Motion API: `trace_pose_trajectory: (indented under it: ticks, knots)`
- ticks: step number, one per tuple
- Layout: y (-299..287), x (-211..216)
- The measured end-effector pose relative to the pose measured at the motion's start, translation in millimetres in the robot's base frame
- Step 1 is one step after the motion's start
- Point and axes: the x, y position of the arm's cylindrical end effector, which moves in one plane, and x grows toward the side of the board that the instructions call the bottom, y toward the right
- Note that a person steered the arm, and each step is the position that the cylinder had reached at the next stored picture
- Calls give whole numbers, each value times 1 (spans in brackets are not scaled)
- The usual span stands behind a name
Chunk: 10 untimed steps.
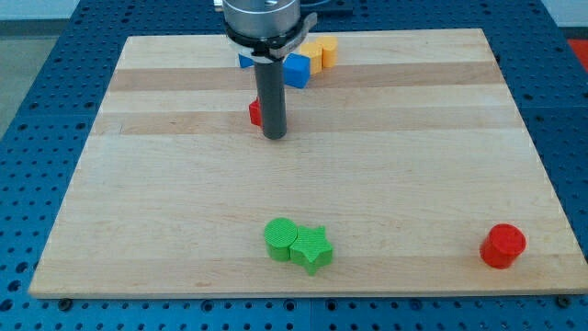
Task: Move the red star below blue triangle
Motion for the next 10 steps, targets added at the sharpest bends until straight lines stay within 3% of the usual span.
trace_pose_trajectory:
  ticks: [4,6,10]
  knots:
    - [-21,-35]
    - [-5,-24]
    - [-28,-88]
